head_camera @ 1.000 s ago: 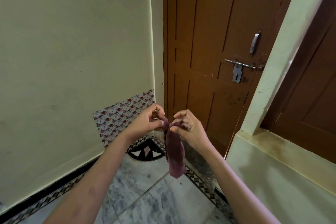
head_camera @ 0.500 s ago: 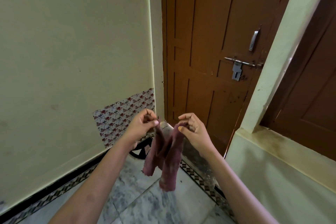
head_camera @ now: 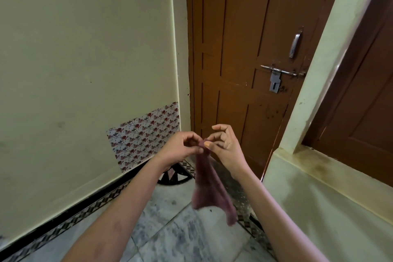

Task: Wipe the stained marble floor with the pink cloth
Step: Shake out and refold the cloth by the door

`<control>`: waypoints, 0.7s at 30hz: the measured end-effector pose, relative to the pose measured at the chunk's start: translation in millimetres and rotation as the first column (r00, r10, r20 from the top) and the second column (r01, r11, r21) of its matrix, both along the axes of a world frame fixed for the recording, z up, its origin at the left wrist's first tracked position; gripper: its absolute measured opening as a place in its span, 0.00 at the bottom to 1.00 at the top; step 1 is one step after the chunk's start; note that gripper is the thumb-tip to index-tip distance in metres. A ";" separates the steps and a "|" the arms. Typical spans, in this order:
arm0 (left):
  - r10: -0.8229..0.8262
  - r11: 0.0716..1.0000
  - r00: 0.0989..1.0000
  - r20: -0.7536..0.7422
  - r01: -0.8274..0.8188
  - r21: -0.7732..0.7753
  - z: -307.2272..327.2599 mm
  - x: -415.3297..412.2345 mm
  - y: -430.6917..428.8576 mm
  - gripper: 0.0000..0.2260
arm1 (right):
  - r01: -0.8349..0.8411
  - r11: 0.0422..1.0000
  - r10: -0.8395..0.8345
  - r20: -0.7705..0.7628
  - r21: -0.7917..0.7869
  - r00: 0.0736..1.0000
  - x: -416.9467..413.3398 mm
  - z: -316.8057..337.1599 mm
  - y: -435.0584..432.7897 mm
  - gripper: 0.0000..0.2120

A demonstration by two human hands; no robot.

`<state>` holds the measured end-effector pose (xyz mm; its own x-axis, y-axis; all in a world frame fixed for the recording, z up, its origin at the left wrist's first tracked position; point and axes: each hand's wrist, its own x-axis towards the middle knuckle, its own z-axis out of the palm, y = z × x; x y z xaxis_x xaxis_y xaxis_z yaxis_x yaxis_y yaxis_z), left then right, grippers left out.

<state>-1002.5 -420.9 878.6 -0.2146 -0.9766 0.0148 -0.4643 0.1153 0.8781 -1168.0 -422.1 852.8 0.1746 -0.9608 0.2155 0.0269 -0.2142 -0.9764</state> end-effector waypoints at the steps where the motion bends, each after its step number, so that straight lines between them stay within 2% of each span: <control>1: 0.013 1.000 1.000 -0.010 -0.013 -0.009 -0.2 -0.5 -0.4 0.08 | -0.011 1.000 0.011 0.001 0.022 1.000 -2.4 -2.0 0.5 0.21; 4: 0.013 1.000 0.989 -0.149 -0.013 0.001 5.6 -1.1 -0.4 0.04 | -0.123 0.987 0.134 -0.110 0.100 0.985 -8.2 -12.5 2.5 0.20; 7: 0.016 1.000 0.975 -0.223 -0.009 0.029 15.1 2.5 -3.8 0.04 | -0.190 0.969 0.224 -0.231 0.159 0.947 -11.5 -28.0 4.6 0.10; 10: 0.034 0.999 0.968 -0.248 -0.026 0.036 22.1 10.9 -7.2 0.06 | -0.213 0.958 0.251 -0.198 0.193 0.947 -18.5 -39.1 4.1 0.01; 16: 0.011 0.999 0.961 -0.277 -0.002 0.035 26.8 21.5 -9.0 0.04 | -0.305 0.922 0.337 -0.108 0.239 0.935 -14.9 -36.5 -0.5 0.02; 21: -0.150 0.989 0.965 -0.215 0.149 -0.022 42.0 25.2 0.7 0.05 | -0.203 0.944 0.217 -0.024 0.261 0.976 4.4 -33.9 -9.7 0.08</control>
